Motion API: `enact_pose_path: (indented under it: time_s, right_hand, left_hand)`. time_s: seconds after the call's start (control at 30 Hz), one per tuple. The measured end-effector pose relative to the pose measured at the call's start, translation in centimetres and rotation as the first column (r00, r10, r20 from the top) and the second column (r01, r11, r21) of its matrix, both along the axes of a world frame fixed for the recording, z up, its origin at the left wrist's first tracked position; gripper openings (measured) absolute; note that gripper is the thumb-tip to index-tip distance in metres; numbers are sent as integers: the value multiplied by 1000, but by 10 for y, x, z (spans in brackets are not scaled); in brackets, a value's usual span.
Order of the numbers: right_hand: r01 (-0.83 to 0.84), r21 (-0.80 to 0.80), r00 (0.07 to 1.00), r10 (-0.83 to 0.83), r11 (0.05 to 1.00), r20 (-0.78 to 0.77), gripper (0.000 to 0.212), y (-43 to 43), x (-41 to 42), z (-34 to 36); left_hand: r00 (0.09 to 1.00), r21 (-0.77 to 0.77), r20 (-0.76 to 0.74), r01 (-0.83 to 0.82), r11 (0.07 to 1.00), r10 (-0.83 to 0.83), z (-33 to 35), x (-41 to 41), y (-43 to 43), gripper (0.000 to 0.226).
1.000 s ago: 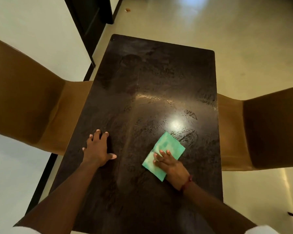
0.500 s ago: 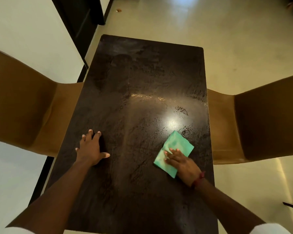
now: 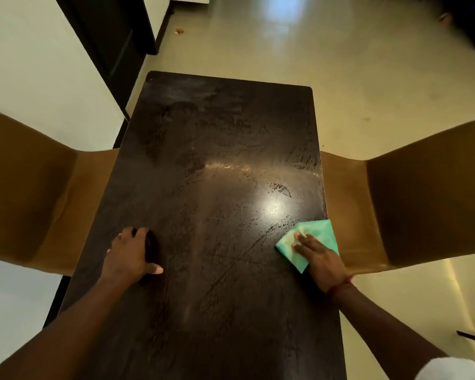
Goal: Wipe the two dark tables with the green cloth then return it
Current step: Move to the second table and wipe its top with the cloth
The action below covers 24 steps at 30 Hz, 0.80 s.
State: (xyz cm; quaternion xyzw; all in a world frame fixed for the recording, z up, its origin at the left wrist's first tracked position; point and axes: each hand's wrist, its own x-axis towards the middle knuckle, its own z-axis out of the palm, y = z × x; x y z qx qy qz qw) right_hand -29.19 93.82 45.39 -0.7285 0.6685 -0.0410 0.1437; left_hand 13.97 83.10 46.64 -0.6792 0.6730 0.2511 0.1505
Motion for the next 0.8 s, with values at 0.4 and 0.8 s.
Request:
enact_pose_path:
  time_s: [0.4,0.8]
  right_hand:
    - [399,12,917,-399,917,8,49,-85,94,-9]
    - [481,-1,874,-479,877,-79,39,-147,77,-9]
  left_hand:
    - [998,31,-63,-21,999,23,-17,10,-36,127]
    - [990,39,-77,-115,993,118,-2,-4,-25,115]
